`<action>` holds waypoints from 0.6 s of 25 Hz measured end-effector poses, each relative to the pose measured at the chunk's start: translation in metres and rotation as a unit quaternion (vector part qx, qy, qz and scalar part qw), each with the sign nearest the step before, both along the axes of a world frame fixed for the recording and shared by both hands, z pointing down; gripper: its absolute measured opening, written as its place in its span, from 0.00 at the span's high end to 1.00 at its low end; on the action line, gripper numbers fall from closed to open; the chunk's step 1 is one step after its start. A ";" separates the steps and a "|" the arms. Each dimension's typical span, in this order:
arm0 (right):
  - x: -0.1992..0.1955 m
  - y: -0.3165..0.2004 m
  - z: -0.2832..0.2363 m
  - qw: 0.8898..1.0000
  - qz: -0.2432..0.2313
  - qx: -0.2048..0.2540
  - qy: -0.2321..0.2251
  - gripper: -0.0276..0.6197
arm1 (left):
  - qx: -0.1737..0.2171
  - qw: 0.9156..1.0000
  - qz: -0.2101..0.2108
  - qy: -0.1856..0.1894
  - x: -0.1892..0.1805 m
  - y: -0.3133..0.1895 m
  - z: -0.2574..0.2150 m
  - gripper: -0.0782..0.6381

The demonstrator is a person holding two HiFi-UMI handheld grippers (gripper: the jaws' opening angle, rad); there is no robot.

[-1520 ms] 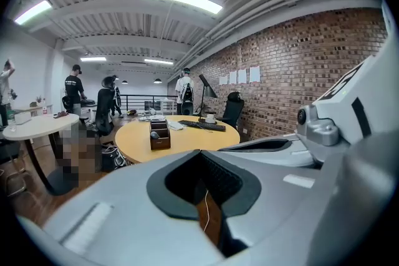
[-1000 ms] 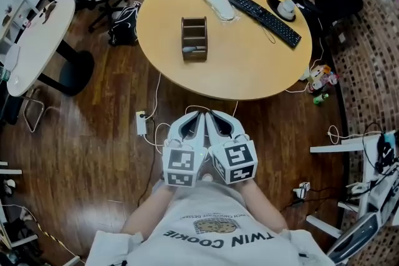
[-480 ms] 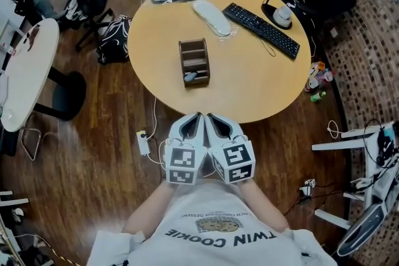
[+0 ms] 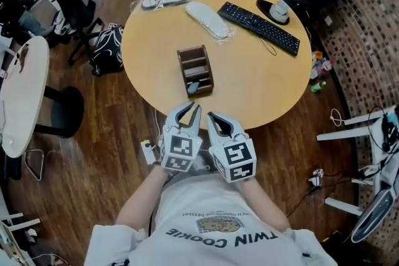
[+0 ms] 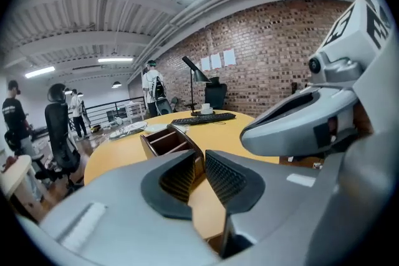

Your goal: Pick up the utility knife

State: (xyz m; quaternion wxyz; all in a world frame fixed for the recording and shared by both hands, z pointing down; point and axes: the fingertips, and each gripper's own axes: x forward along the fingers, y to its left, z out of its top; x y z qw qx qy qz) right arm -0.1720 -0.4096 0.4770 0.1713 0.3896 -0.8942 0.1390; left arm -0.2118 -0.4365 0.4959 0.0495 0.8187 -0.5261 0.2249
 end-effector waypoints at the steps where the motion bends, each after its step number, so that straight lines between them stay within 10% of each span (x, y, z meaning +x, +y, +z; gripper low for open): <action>1: 0.001 -0.001 0.004 1.000 0.003 -0.004 0.001 0.95 | 0.003 1.000 0.012 -0.020 -0.001 -0.006 0.005 0.81; 15: 0.011 -0.010 0.020 0.999 0.025 -0.016 0.012 0.95 | 0.022 0.976 0.113 -0.183 -0.004 -0.052 0.047 0.71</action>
